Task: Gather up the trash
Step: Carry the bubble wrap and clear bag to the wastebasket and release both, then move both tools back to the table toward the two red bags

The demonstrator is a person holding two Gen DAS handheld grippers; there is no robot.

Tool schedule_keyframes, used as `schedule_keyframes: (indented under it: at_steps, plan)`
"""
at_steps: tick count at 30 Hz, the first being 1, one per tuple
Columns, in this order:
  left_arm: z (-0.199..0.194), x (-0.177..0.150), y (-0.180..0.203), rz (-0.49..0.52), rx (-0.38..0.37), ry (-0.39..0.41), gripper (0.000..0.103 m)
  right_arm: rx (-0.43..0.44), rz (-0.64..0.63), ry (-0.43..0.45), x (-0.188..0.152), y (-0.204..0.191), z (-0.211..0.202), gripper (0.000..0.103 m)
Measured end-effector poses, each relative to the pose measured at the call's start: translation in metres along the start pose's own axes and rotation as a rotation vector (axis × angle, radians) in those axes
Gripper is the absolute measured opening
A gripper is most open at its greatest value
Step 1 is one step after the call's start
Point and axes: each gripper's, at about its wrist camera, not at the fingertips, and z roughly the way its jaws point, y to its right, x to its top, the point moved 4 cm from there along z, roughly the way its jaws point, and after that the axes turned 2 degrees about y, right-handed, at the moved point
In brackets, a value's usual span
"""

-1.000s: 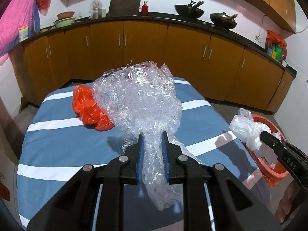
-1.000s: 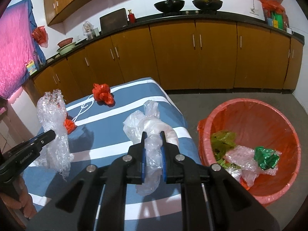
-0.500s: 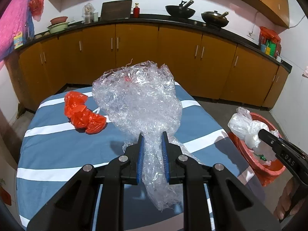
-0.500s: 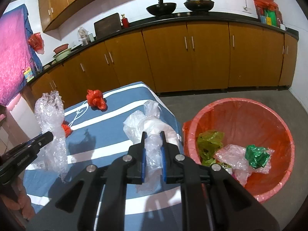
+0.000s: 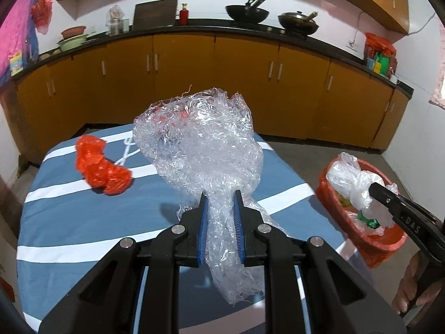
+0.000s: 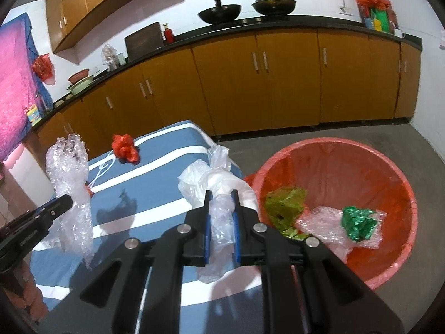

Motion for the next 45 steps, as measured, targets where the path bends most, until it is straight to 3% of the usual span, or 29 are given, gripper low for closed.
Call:
schedule_keyframes:
  at_steps: [6, 13, 19, 25, 34, 37, 39, 45]
  plan:
    - [0.007, 0.005, 0.047, 0.059, -0.078, 0.001, 0.017, -0.105, 0.077, 0.038, 0.016, 0.055, -0.012, 0.013]
    - [0.024, 0.007, 0.129, 0.153, -0.199, -0.023, 0.017, -0.192, 0.172, 0.059, 0.022, 0.126, -0.024, 0.013]
    - [0.039, 0.007, 0.185, 0.221, -0.271, -0.042, 0.017, -0.226, 0.208, 0.062, 0.019, 0.161, -0.022, 0.013]
    - [0.056, 0.006, 0.217, 0.257, -0.297, -0.06, 0.017, -0.227, 0.239, 0.06, 0.018, 0.181, -0.017, 0.013]
    - [0.074, -0.003, 0.231, 0.288, -0.315, -0.097, 0.019, -0.205, 0.258, 0.064, 0.017, 0.195, -0.011, 0.016]
    - [0.078, -0.005, 0.231, 0.285, -0.323, -0.108, 0.03, -0.189, 0.262, 0.067, 0.016, 0.193, -0.011, 0.024]
    - [0.078, -0.006, 0.228, 0.284, -0.318, -0.104, 0.045, -0.178, 0.266, 0.07, 0.013, 0.193, -0.011, 0.036]
    - [0.08, -0.004, 0.212, 0.253, -0.302, -0.097, 0.046, -0.183, 0.271, 0.067, 0.012, 0.19, -0.011, 0.039]
